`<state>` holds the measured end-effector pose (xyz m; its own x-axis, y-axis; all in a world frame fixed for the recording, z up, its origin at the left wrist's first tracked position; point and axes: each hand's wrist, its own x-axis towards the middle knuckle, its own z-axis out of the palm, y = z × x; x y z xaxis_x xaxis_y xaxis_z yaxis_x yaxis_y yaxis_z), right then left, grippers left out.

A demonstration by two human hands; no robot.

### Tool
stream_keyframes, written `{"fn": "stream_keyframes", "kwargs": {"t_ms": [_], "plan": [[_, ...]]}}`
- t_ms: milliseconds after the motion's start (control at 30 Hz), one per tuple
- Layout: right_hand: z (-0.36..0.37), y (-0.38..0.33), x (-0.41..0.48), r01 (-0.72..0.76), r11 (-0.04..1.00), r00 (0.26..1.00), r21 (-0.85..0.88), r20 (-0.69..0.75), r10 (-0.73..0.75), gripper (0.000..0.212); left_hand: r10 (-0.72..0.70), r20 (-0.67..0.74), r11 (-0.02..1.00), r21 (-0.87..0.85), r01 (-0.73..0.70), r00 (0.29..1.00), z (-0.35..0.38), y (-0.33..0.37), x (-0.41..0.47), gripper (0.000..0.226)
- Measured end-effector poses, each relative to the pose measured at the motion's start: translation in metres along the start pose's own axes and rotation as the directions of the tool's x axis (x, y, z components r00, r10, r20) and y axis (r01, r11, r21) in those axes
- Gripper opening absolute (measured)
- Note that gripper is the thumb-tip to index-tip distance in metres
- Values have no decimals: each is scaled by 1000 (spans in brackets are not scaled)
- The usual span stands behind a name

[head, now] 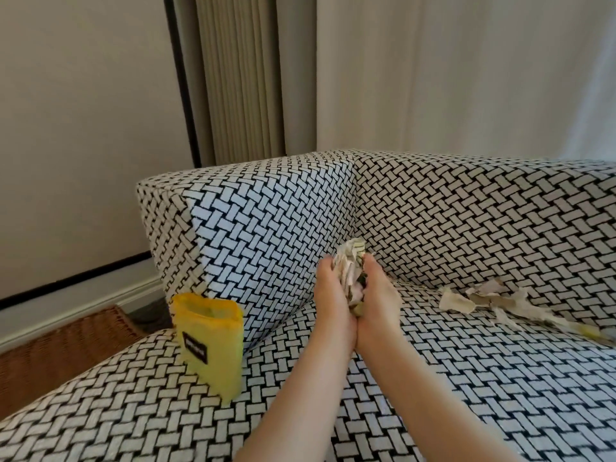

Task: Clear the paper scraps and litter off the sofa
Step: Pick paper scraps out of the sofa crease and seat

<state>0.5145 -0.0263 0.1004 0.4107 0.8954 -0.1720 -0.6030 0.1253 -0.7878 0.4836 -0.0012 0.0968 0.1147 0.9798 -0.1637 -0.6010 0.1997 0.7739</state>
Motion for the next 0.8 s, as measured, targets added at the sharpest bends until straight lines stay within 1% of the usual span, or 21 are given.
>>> {"fn": "stream_keyframes", "kwargs": {"t_ms": [67,133,233,333,433,533,600,700,733,800], "plan": [[7,-5,-17,43,999,999,-14,20,-43,23,52,21,999,-6,-52,998,-1,10,-14,36],[14,-11,-31,65,998,996,20,63,-66,22,94,59,996,-10,-93,994,-1,20,-29,34],[25,-16,-58,42,996,991,73,120,-50,22,131,110,991,-37,-128,985,-6,40,-54,37],[41,-9,-84,13,997,981,77,190,-27,19,174,104,984,-51,-170,979,-19,63,-77,37],[60,5,-107,-28,996,962,80,272,5,21,219,25,974,-57,-217,975,-42,86,-96,33],[82,22,-129,-78,994,953,75,297,53,21,261,-52,964,-39,-263,964,-68,109,-110,32],[101,34,-143,-130,988,935,83,341,94,19,278,-95,959,-33,-282,956,-86,128,-118,34],[136,59,-166,-196,976,897,94,419,140,18,322,-167,942,-40,-332,932,-120,158,-133,33],[145,64,-169,-193,977,892,94,432,134,19,337,-171,936,-44,-349,926,-126,166,-136,33],[166,85,-188,-227,971,860,72,482,165,22,388,-228,910,-57,-410,893,-155,183,-147,32]]}}
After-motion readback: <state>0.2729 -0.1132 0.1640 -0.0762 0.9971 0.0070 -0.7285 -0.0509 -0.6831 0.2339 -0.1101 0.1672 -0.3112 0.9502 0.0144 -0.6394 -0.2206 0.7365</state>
